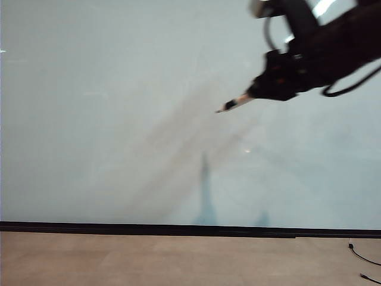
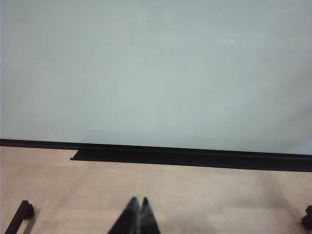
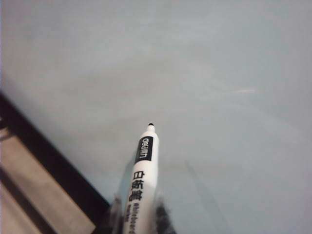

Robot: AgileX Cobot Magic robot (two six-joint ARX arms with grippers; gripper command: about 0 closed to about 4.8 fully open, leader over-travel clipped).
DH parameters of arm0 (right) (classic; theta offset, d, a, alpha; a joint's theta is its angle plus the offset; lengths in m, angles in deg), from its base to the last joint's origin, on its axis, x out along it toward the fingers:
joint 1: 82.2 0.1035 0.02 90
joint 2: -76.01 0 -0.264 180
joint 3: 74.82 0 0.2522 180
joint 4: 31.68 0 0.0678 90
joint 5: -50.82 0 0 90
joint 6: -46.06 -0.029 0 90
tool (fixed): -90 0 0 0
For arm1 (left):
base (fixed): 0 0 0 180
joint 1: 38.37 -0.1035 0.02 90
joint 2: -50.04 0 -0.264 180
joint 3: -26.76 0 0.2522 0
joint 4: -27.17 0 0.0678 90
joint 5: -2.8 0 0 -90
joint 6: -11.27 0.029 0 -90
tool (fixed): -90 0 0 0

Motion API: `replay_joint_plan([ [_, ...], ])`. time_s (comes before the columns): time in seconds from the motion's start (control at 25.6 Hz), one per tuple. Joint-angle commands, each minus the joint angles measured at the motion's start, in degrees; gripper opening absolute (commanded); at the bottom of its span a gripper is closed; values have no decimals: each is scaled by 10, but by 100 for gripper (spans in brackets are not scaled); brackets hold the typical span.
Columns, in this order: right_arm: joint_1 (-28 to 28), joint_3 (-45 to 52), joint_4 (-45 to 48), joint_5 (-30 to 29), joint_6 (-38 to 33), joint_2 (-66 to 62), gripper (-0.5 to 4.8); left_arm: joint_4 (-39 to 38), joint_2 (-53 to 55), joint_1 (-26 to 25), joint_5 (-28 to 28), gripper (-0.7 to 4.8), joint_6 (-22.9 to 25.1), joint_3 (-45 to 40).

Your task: Pick up the pen on the shelf to the right of the whiteboard and write the letter A.

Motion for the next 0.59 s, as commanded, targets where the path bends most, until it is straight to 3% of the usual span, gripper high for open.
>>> replay_joint_plan([
  [0.04,16,-40,-30,-5,29,-28,-4,3,0,0,2,-5,3,2],
  [0.59,23,-155,-90,-26,76,-100,-4,3,0,0,2,-4,3,2],
])
